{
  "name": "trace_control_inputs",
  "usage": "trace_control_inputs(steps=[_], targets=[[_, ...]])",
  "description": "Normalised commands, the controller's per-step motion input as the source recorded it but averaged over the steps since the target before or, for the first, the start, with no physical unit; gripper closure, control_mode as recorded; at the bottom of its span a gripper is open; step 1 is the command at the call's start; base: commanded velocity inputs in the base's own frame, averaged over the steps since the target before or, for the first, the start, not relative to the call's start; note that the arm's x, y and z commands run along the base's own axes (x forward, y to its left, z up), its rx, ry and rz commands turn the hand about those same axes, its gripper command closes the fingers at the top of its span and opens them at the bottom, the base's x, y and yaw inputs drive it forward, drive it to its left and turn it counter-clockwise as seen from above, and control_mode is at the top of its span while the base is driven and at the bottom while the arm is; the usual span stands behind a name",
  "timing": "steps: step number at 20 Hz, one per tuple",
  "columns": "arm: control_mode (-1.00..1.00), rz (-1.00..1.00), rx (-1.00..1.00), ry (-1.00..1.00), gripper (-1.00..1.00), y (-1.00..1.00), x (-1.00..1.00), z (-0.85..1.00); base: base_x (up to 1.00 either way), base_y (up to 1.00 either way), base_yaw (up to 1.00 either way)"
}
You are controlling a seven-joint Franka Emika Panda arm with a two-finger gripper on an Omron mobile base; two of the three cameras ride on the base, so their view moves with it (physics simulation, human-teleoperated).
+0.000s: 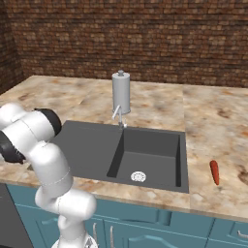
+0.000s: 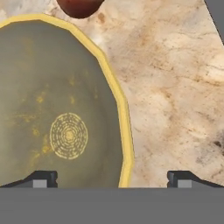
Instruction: Remove the carrot and onion from the sink. Then move the bowl and cup from the counter to the sink for washing.
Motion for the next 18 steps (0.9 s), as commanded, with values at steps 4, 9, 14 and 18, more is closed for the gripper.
trace_control_inputs(steps=[4, 9, 14, 18], targets=[[-1.00, 0.00, 0.00, 0.03, -1.00, 0.05, 0.06, -0.12, 0.00, 0.00, 0.00], [-1.00, 0.00, 0.00, 0.00, -1.00, 0.06, 0.03, -0.09, 0.00, 0.00, 0.00], [-1.00, 0.00, 0.00, 0.00, 1.00, 0.01, 0.00, -0.07, 0.00, 0.00, 0.00], [-1.00, -0.03, 0.00, 0.00, 1.00, 0.00, -0.01, -0.08, 0.00, 0.00, 0.00]])
